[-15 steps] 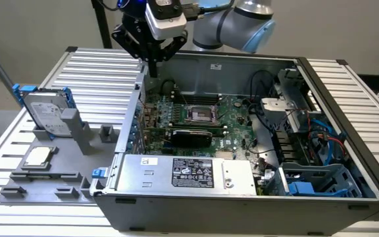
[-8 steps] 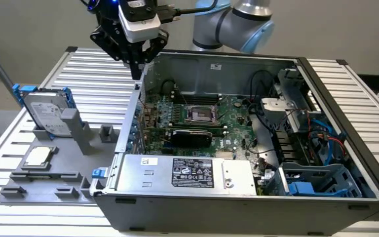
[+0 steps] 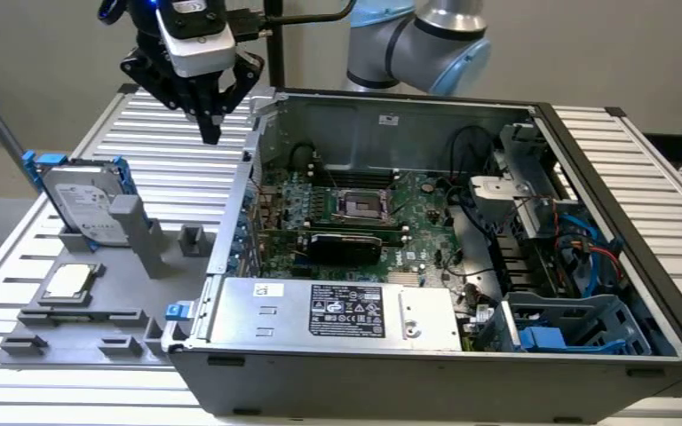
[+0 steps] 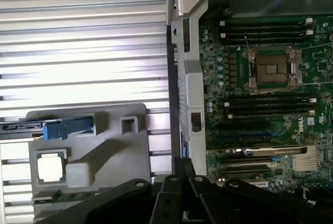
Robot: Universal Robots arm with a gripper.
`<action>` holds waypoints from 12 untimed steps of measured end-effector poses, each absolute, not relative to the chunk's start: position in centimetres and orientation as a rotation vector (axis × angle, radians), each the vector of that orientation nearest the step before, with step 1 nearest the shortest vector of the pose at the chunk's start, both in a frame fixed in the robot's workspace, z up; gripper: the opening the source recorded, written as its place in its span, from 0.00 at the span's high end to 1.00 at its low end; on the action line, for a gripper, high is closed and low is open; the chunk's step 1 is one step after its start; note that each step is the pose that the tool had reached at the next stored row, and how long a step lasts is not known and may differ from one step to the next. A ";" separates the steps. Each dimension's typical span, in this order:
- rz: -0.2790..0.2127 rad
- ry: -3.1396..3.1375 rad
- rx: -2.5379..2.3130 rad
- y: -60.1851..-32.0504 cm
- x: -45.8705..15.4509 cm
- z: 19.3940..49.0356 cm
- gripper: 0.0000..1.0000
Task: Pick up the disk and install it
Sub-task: 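Reach for the disk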
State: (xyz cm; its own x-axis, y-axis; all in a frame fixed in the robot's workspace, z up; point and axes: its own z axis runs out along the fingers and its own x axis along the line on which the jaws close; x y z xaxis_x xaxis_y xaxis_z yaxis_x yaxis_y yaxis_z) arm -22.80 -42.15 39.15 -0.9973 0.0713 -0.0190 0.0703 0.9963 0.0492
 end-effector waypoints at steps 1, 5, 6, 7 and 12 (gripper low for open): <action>0.076 3.118 0.110 -42.1 -23.2 39.1 0.89; 0.076 3.118 0.111 -42.1 -25.1 39.1 0.89; 0.076 3.118 0.110 -42.1 -25.5 39.1 0.89; 0.076 3.118 0.110 -42.2 -26.0 39.1 0.89; 0.076 3.118 0.110 -42.2 -28.2 39.1 0.89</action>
State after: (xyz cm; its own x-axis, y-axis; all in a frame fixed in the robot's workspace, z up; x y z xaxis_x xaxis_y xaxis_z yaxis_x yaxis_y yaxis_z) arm -28.23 -42.15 39.13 -0.9973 0.0711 -0.0189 0.0701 0.9963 0.0491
